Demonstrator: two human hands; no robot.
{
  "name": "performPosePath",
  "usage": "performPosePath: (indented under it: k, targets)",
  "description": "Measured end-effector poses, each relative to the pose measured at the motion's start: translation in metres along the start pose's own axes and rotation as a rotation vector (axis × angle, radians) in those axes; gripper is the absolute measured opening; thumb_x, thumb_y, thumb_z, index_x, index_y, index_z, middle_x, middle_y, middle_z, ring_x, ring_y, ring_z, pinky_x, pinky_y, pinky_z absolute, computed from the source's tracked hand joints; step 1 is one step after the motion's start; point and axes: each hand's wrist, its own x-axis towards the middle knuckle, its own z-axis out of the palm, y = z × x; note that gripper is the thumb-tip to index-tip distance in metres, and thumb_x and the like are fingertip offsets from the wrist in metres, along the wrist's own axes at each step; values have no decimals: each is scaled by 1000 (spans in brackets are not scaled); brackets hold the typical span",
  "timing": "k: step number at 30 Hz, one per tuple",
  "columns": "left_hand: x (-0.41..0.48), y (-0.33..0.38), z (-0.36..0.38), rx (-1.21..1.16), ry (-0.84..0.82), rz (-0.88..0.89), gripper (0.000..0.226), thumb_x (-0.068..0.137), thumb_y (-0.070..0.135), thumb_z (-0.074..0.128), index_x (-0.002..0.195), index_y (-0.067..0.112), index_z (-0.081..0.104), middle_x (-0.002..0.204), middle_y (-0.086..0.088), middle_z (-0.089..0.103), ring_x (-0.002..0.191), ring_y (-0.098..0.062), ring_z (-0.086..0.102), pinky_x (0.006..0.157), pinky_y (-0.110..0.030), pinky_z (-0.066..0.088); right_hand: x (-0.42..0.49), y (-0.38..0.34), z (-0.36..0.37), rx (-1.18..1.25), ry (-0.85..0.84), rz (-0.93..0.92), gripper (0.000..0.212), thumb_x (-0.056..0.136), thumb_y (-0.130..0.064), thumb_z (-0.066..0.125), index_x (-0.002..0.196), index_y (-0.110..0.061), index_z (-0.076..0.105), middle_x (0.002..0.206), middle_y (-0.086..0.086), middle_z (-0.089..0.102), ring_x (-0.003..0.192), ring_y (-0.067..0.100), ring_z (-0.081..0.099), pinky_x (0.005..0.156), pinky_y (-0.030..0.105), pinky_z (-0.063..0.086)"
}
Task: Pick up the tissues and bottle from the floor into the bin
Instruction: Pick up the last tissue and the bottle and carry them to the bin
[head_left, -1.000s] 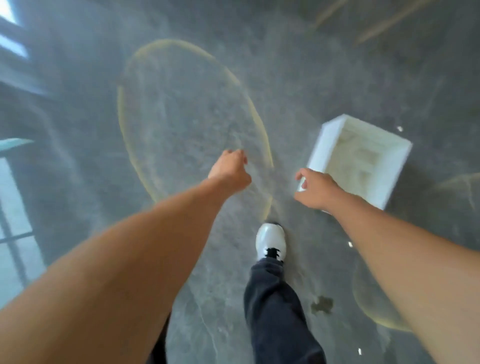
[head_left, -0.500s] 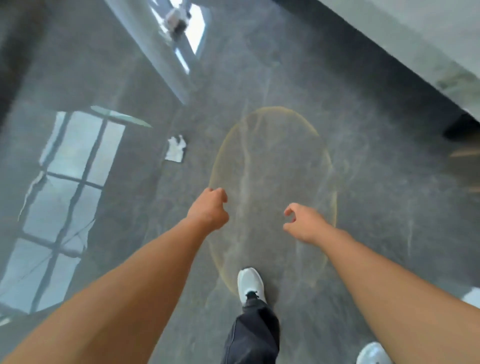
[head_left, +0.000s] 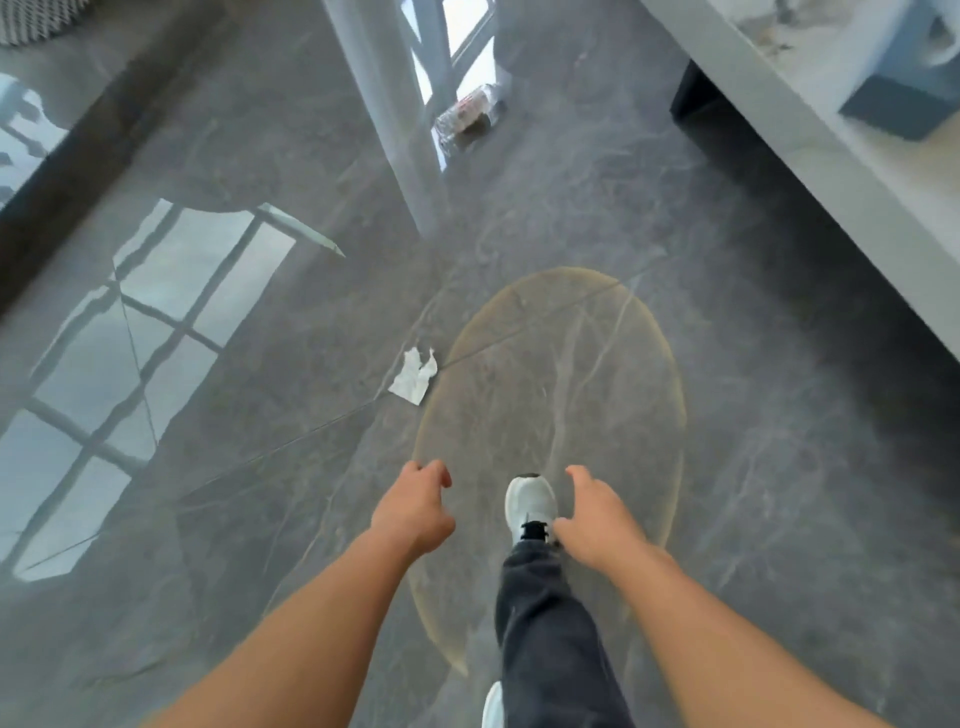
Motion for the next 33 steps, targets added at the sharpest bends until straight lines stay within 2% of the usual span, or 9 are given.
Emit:
performPosePath:
  k: [6,13,16,20,23,25,27,31,33]
  targets:
    - [89,27,-46,-80,-71,-132,46,75,12,54,120,18,50,122,-8,43,100,-29,59,88,-39,50,93,-62,-75,-138,-54,-22,67,85,-17,51,146,-18,24,139,13,45,125,33,48,97,39,43]
    - [176,41,-104,-260,-98,-314,47,74,21,52,121,15,51,129,-12,35,102,-37,56,92,-44,49,194,-168,-163,-395,-105,-119,61,84,-21,56,139,-13,33,132,21,51,122,37,50,98,40,43]
    - [213,43,-120,-345,-184,-367,55,75,23,52,130,21,49,138,-15,30,111,-38,54,100,-42,44,237,-221,-188,-459,-134,-197,61,83,-22,58,139,-12,35,130,23,51,121,39,51,97,40,43]
    - [267,30,-130,-453,-219,-462,59,77,19,53,135,27,47,141,-15,31,117,-36,53,104,-38,42,299,-290,-209,-553,-181,-259,59,83,-19,57,138,-13,37,128,22,51,118,39,51,93,40,43]
    - [296,22,-131,-474,-227,-531,62,76,21,57,136,30,46,141,-17,33,122,-33,51,108,-38,38,338,-323,-223,-741,-260,-354,58,84,-19,53,139,-17,35,129,20,48,117,41,51,95,44,46]
    - [310,20,-135,-512,-221,-572,63,76,22,57,137,31,45,143,-15,30,121,-32,51,107,-38,38,357,-341,-236,-845,-245,-390,56,84,-17,51,138,-19,36,129,18,46,117,42,51,95,47,47]
    - [317,22,-137,-551,-232,-601,64,76,22,54,139,30,43,147,-15,26,126,-31,47,109,-39,36,371,-352,-246,-872,-215,-394,53,84,-16,50,135,-18,38,128,18,46,117,43,50,94,47,47]
    - [330,33,-138,-634,-229,-680,66,77,18,52,141,28,41,154,-15,22,141,-25,28,112,-39,31,397,-368,-252,-997,-259,-427,52,85,-14,50,135,-21,37,128,15,43,118,42,48,87,46,45]
    - [338,39,-134,-666,-229,-719,65,78,18,52,141,28,41,154,-16,20,142,-22,26,111,-38,32,417,-379,-251,-1026,-267,-469,55,85,-15,51,137,-24,36,130,14,42,120,42,46,86,46,45]
